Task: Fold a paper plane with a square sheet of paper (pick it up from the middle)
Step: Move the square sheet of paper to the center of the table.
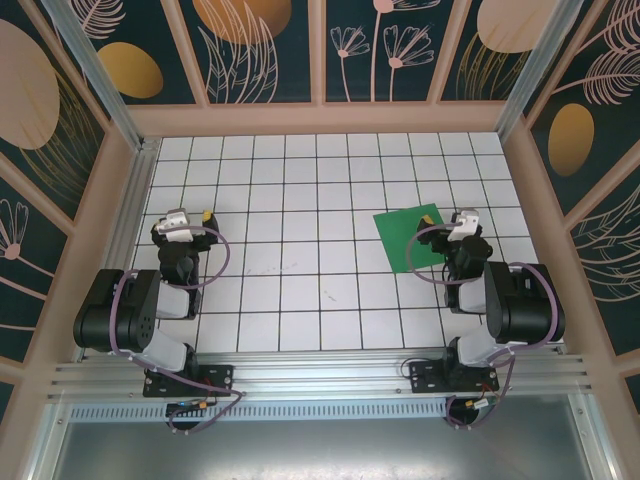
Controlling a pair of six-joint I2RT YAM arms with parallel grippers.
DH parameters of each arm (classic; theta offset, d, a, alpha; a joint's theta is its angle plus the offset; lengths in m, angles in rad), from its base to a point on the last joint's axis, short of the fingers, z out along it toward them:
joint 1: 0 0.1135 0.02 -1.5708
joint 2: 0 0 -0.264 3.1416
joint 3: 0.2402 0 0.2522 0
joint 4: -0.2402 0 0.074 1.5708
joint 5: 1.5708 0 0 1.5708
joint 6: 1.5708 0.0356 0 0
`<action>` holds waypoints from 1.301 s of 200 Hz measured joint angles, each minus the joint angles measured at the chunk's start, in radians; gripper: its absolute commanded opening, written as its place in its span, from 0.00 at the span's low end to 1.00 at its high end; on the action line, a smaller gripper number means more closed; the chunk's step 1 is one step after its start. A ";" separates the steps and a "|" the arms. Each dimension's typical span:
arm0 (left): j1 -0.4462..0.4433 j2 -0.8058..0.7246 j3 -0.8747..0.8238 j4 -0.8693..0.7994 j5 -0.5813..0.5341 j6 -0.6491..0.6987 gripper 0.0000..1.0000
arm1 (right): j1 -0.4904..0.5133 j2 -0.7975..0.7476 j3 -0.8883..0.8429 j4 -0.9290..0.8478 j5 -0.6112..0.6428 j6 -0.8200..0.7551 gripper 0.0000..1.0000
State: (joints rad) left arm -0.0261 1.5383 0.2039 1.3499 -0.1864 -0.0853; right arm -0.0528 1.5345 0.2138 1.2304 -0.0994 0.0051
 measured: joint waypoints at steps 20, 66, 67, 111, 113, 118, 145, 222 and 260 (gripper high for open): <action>0.000 0.000 0.000 0.000 0.000 0.000 0.99 | 0.000 0.000 0.000 0.000 0.000 0.000 0.99; 0.000 -0.003 -0.003 0.000 -0.011 -0.001 0.98 | 0.008 -0.010 0.032 -0.071 0.023 0.000 0.99; 0.000 -0.004 -0.003 0.000 -0.012 -0.001 0.99 | 0.009 -0.011 0.034 -0.076 0.024 0.000 0.99; 0.000 -0.145 -0.008 -0.083 -0.099 -0.021 0.99 | 0.075 -0.185 0.228 -0.449 0.146 0.059 0.99; 0.000 -0.150 -0.006 -0.090 -0.105 -0.023 0.99 | 0.077 -0.191 0.235 -0.461 0.149 0.063 0.99; 0.000 -0.167 0.000 -0.114 -0.118 -0.027 0.99 | 0.087 -0.211 0.266 -0.516 0.164 0.084 0.99; 0.000 -0.250 0.100 -0.348 -0.171 -0.093 0.99 | 0.143 -0.251 0.414 -0.765 0.198 0.172 0.99; 0.000 -0.385 0.280 -0.858 -0.046 -0.343 0.98 | 0.258 -0.072 0.667 -1.362 0.130 0.377 0.99; 0.000 -0.395 0.317 -0.937 0.058 -0.381 0.99 | 0.298 0.035 0.695 -1.497 0.108 0.433 0.97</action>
State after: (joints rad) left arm -0.0261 1.1431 0.5205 0.4129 -0.1287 -0.4660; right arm 0.2455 1.5700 0.9085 -0.2665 0.0082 0.4385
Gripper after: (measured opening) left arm 0.985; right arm 0.982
